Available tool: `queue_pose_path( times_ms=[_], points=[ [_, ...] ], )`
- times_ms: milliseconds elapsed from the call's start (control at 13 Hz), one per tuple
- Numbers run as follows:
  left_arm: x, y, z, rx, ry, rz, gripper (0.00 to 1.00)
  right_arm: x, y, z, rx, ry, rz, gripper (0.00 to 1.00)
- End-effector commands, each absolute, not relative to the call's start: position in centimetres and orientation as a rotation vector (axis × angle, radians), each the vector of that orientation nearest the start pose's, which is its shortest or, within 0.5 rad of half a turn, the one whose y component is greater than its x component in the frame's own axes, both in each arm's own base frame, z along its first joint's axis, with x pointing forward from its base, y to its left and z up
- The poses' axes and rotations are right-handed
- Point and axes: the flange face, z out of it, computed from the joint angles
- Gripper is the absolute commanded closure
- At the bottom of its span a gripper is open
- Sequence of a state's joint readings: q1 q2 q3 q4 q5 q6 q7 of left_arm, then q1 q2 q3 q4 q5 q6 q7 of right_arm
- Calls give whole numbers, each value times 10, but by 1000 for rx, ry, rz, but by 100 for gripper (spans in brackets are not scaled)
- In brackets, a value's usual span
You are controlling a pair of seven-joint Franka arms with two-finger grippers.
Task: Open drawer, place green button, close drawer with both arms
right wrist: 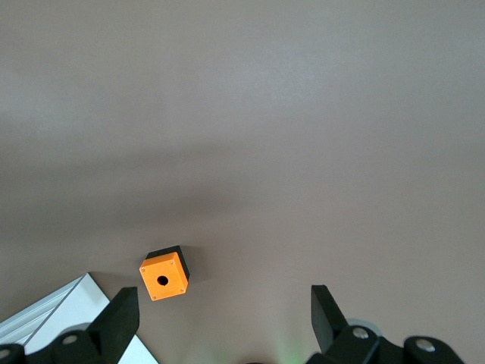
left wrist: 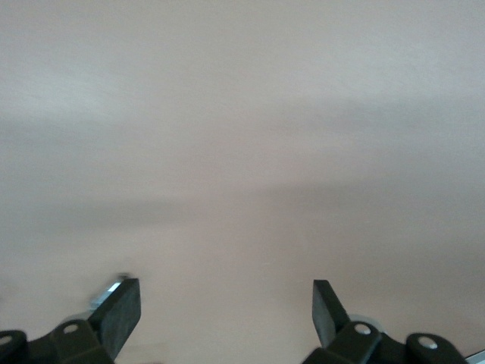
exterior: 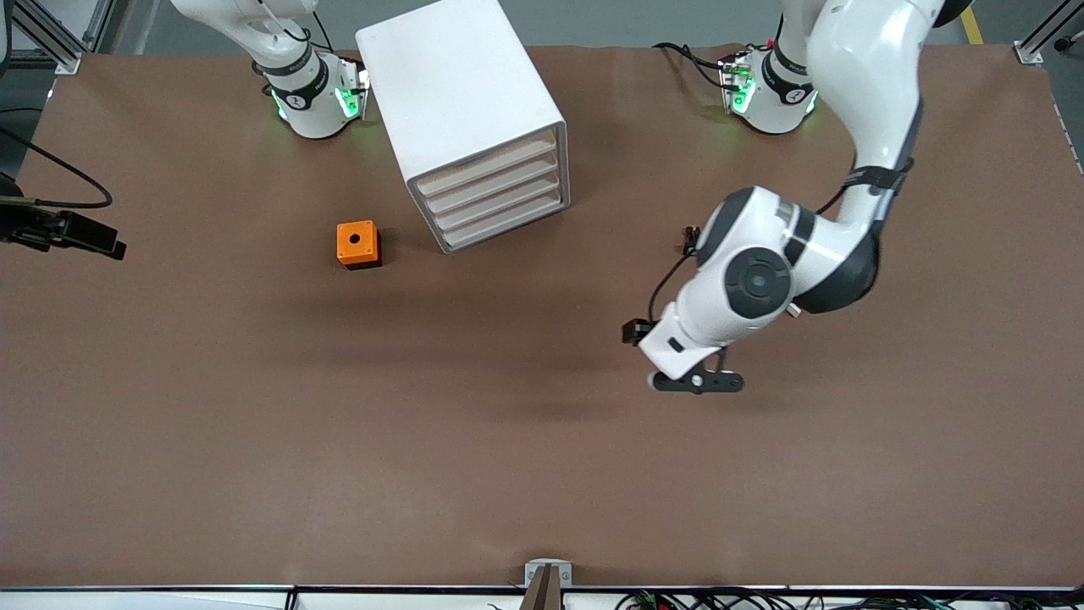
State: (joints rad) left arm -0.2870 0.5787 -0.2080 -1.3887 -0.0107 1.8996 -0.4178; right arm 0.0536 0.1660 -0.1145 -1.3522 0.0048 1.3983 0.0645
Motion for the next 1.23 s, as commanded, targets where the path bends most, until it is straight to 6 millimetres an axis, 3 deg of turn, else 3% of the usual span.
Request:
queue_pose_path(
  times_ms=[0, 308, 538, 846, 1154],
  points=[
    [639, -267, 408, -3188, 134, 163, 0, 583, -33, 624, -3161, 184, 174, 0],
    [653, -189, 453, -3131, 245, 88, 0, 583, -33, 624, -3161, 184, 174, 0],
    [656, -130, 490, -3130, 153, 35, 0, 583, -35, 630, -3164, 187, 155, 0],
    [633, -93, 546, -3066, 111, 29, 0, 583, -37, 633, -3163, 189, 145, 0],
    [615, -44, 581, -3131, -44, 37, 0, 583, -39, 634, -3162, 189, 143, 0]
  ],
)
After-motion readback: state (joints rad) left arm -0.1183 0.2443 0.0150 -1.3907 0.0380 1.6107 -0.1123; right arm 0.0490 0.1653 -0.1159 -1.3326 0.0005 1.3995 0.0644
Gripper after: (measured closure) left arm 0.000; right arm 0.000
